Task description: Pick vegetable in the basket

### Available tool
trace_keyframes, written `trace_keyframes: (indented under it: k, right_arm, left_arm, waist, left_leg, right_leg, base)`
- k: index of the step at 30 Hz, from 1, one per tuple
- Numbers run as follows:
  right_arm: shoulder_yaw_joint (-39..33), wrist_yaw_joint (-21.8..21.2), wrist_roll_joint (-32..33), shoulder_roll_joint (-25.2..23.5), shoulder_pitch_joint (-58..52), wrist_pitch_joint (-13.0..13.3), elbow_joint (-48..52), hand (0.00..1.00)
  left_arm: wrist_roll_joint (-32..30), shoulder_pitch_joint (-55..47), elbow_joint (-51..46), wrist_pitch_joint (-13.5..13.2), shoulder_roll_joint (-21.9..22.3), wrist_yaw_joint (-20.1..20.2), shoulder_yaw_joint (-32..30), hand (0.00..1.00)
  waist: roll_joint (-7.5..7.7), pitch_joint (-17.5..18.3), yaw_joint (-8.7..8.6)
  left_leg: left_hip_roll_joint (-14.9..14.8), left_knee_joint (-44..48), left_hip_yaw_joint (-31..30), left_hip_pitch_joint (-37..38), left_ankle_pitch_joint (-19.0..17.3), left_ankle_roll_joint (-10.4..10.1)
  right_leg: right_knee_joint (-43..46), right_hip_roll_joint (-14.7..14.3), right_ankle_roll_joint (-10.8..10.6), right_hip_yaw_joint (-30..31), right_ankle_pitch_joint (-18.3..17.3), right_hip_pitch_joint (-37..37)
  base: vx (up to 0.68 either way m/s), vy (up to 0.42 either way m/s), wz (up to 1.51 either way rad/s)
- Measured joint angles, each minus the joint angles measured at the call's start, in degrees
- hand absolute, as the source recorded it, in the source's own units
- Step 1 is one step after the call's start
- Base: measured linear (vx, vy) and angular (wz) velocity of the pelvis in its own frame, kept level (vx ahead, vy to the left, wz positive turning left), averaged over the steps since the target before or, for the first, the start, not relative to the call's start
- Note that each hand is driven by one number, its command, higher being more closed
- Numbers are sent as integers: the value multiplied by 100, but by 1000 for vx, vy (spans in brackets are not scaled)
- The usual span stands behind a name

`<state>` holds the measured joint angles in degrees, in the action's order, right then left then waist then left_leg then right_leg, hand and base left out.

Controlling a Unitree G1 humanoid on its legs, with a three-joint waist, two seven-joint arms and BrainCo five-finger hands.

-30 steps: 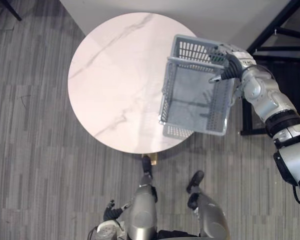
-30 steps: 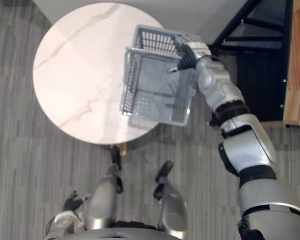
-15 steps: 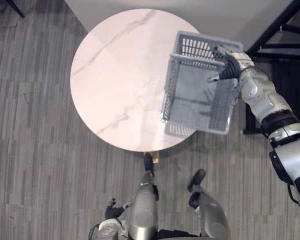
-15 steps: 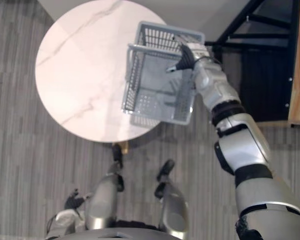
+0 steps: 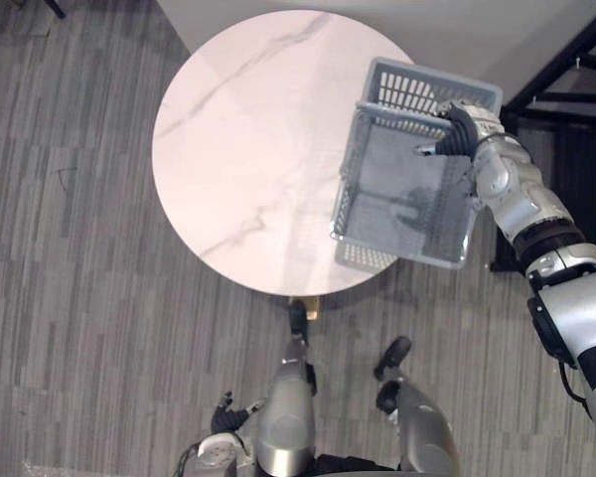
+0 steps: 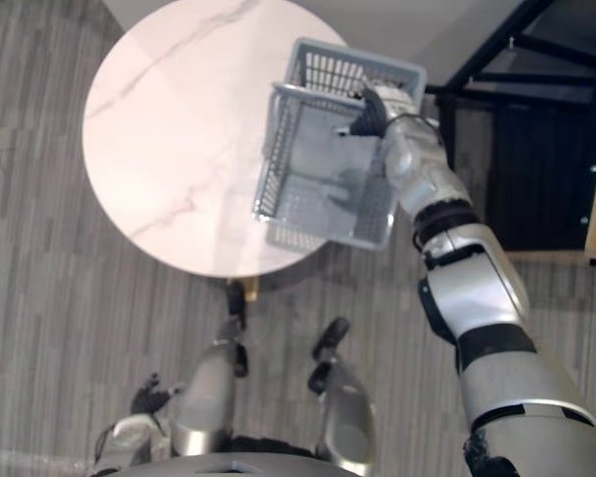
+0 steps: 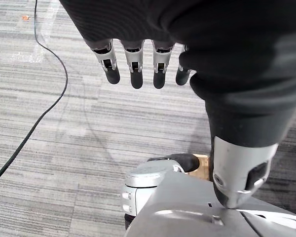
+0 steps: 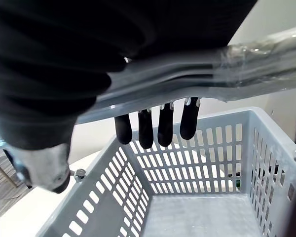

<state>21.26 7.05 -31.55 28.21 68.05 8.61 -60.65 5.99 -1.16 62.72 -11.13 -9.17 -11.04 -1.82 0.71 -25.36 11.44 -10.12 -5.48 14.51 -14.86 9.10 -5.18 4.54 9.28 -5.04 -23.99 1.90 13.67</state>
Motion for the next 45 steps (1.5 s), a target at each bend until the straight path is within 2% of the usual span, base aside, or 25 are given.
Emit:
trace_keyframes:
  k: [12,15,19,21,24,29,30,32,35,37,41,45]
  right_arm:
    - [-59,6,-225,6,43,-92,-201,100]
    - [237,-15,-238,6,-5,-95,-148,100]
    - [1004,-229,-239,20,-392,-41,619,100]
    - [1421,-387,-254,158,-671,114,1284,100]
    - [1681,-654,-215,373,-1233,351,2218,100]
    - [1991,-1029,126,545,-2030,687,3279,100]
    - [1998,-1054,199,591,-2143,710,3393,100]
    - [2031,-1246,472,890,-2534,807,3785,100]
    - [2031,-1396,506,1206,-2814,866,4139,100]
    - [2029,-1443,521,1441,-3061,903,4395,100]
    - [1996,-1549,534,1757,-3530,970,4740,100]
    - [1959,-1638,555,1947,-3993,1048,4823,100]
  left_arm:
    - [-12,64,6,10,-2,-45,97,0]
    - [-75,91,4,31,-3,-46,91,0]
    - [-247,91,0,115,-4,-52,25,0]
    - [-300,90,3,169,-5,-50,-41,0]
    - [-474,81,16,187,-12,-38,-143,0]
    - [-617,-124,110,265,-76,19,-315,0]
    - [-667,-160,115,275,-143,28,-316,0]
    - [-741,-331,124,295,-187,105,-312,0]
    - [-741,-470,190,297,-228,165,-312,0]
    - [-741,-558,246,301,-246,231,-316,0]
    - [-896,-719,290,307,-247,258,-325,0]
    - [-952,-806,295,308,-228,372,-365,0]
  waist:
    - [-23,-15,9]
    - [-22,-14,11]
    - [-15,-9,-5]
    - [-2,3,-50]
    - [47,57,-73]
    - [223,475,-341]
    - [247,556,-349]
    - [320,944,-400]
    - [374,1219,-506]
    - [409,1405,-517]
    - [370,1693,-665]
    - [289,1771,-765]
  left_leg:
    - [30,0,-55,-2,15,10]
    - [50,1,-26,78,20,16]
    - [44,-2,41,341,-3,-10]
    - [28,-3,60,436,-21,-32]
    - [22,-4,99,577,-44,-57]
    - [26,-8,194,756,-61,-52]
    - [18,-8,215,800,-78,-56]
    - [3,-21,237,875,-119,-75]
    - [-18,-32,274,1012,-173,-109]
    - [-49,-38,389,1100,-235,-163]
    - [-63,-17,555,1170,-285,-186]
    - [-50,-7,581,1259,-291,-184]
  right_leg:
    - [58,46,-3,-46,-5,-8]
    - [107,81,-5,-18,-6,-45]
    - [141,95,-16,87,-34,-224]
    - [150,104,-16,113,-37,-302]
    - [156,104,-20,161,-41,-409]
    - [109,100,-24,229,-35,-554]
    - [67,85,-33,249,-28,-598]
    - [-103,44,-62,257,-7,-730]
    - [-253,5,-95,292,13,-889]
    - [-317,-36,-114,417,23,-908]
    - [-450,-85,-136,575,92,-924]
    - [-463,-84,-120,594,115,-1005]
  base:
    - [21,1,2]
    - [7,2,-1]
    - [20,-6,-10]
    - [-7,-5,-6]
    - [4,-9,-7]
    - [23,-7,-5]
    - [51,-20,-13]
    - [44,-17,-8]
    - [35,-9,-8]
    - [26,-7,-26]
    - [41,-3,-20]
    - [59,4,-7]
